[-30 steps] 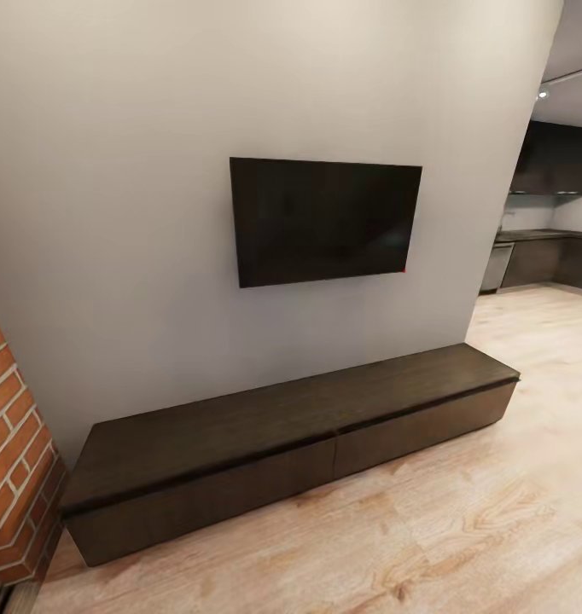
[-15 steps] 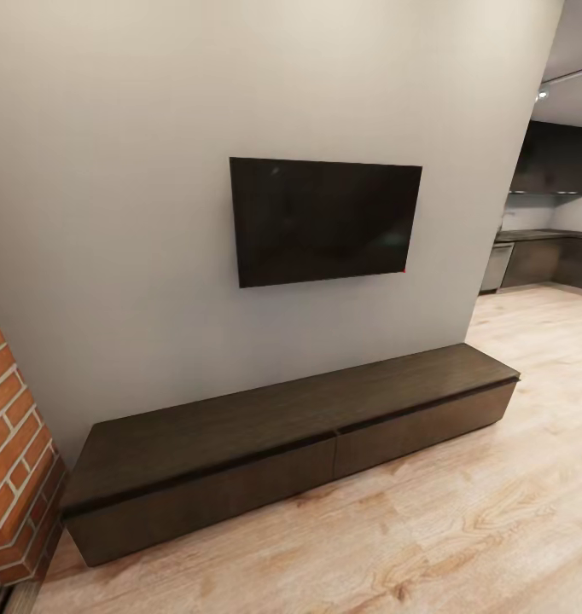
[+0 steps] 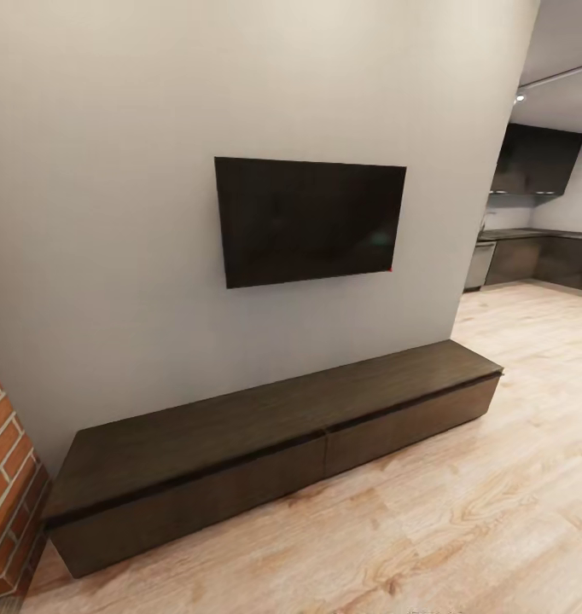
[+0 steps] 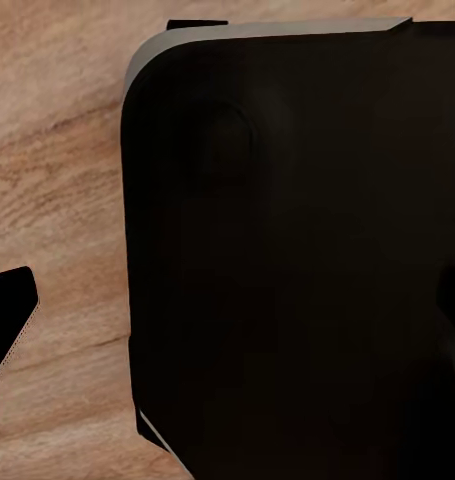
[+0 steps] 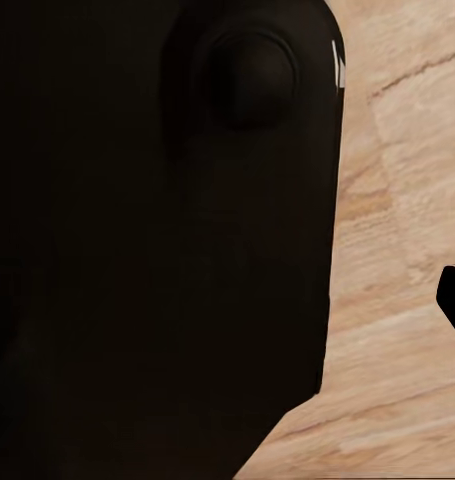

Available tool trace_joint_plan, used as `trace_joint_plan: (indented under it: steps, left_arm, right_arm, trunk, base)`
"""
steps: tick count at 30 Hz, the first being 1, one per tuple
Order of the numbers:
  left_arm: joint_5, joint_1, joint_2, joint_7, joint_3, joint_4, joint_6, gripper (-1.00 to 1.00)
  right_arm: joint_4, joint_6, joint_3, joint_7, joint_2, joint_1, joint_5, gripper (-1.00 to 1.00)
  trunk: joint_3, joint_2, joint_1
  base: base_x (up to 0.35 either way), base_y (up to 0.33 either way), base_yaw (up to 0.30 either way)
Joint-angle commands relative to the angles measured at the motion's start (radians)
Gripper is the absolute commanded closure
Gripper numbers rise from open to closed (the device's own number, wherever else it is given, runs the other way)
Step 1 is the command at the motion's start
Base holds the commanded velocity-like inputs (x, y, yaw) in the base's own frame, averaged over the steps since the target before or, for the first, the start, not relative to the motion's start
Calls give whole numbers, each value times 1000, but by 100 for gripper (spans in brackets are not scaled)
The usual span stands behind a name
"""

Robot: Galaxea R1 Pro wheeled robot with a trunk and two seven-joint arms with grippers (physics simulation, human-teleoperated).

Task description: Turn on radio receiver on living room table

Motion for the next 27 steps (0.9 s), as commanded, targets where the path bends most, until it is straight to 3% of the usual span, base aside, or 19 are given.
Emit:
trace_joint_plan:
  steps: [1, 27]
  left_arm:
    - [0, 0, 0, 0, 0, 0, 0, -100]
    - [0, 0, 1, 0, 0, 0, 0, -100]
  right_arm:
    - [0, 0, 0, 0, 0, 0, 0, -100]
    - [0, -2, 2, 1, 0, 0, 9, -100]
  trunk:
    - [0, 0, 0]
    - [0, 0, 0]
  base:
    - [0, 0, -265]
    - [0, 0, -282]
